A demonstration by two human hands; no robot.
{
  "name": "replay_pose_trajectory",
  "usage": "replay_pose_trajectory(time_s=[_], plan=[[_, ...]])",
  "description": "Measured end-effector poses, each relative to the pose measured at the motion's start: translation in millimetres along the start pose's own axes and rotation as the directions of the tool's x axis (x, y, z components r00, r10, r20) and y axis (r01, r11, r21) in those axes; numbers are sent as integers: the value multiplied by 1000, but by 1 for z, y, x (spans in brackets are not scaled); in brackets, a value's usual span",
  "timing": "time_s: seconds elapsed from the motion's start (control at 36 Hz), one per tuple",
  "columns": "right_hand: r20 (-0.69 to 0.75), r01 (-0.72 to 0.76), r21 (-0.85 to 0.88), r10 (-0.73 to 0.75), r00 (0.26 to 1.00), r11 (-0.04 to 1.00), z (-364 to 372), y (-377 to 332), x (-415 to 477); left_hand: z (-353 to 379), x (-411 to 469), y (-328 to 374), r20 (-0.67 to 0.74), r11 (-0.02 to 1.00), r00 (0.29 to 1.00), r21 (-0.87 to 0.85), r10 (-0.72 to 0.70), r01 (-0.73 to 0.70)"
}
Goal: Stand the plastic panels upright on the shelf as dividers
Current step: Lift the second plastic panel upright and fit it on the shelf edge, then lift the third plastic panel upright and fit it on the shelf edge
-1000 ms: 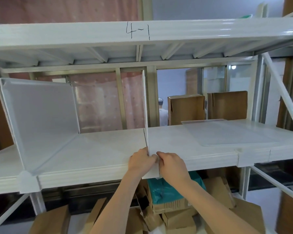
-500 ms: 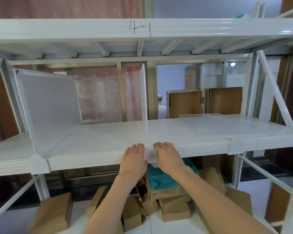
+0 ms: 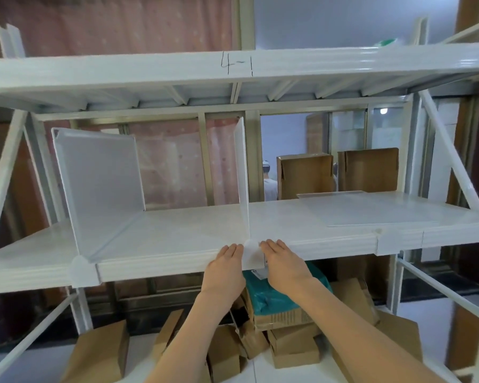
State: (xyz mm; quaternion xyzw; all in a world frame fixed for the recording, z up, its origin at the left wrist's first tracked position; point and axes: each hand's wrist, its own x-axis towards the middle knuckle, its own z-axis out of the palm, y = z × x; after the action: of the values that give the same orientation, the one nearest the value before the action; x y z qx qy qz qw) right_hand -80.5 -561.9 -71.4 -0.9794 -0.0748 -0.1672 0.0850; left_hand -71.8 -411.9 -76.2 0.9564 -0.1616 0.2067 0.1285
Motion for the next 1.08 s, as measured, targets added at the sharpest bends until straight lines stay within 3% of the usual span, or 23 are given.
replay_pose_trajectory(time_s=[0.19,0.33,0.42,0.5,0.61,0.69,0.78,0.89,1.08], plan=[[-35,3,-21,-4,999,1000,1,-2,3,-4,0,2,-5,999,1000,29,-14,15],[-68,27,-87,-33,997,996,8,3,-2,-4,-2,31,-104,980,993,185,-50,69],[-56,68,-182,-80,995,981,13,5,-7,-2,2,51,-204,975,973,213,103,-59],[-61,160,-227,-178,982,961,8,18,-5,3,14,73,-201,945,938,224,284,-238],[-69,259,-31,-261,963,965,-13,62,11,5,41,99,-219,988,965,88,145,-129],[-99,364,-104,-373,922,926,-31,104,24,12,57,123,-231,999,972,-3,43,-45],[-196,413,-125,-430,881,902,-48,143,33,25,71,146,-206,999,978,-28,29,-35],[-245,410,-110,-425,871,905,-69,213,42,53,94,183,-103,997,994,-56,48,-54],[-227,176,-25,-177,958,984,-94,351,47,98,134,269,-23,977,998,-204,57,-60]])
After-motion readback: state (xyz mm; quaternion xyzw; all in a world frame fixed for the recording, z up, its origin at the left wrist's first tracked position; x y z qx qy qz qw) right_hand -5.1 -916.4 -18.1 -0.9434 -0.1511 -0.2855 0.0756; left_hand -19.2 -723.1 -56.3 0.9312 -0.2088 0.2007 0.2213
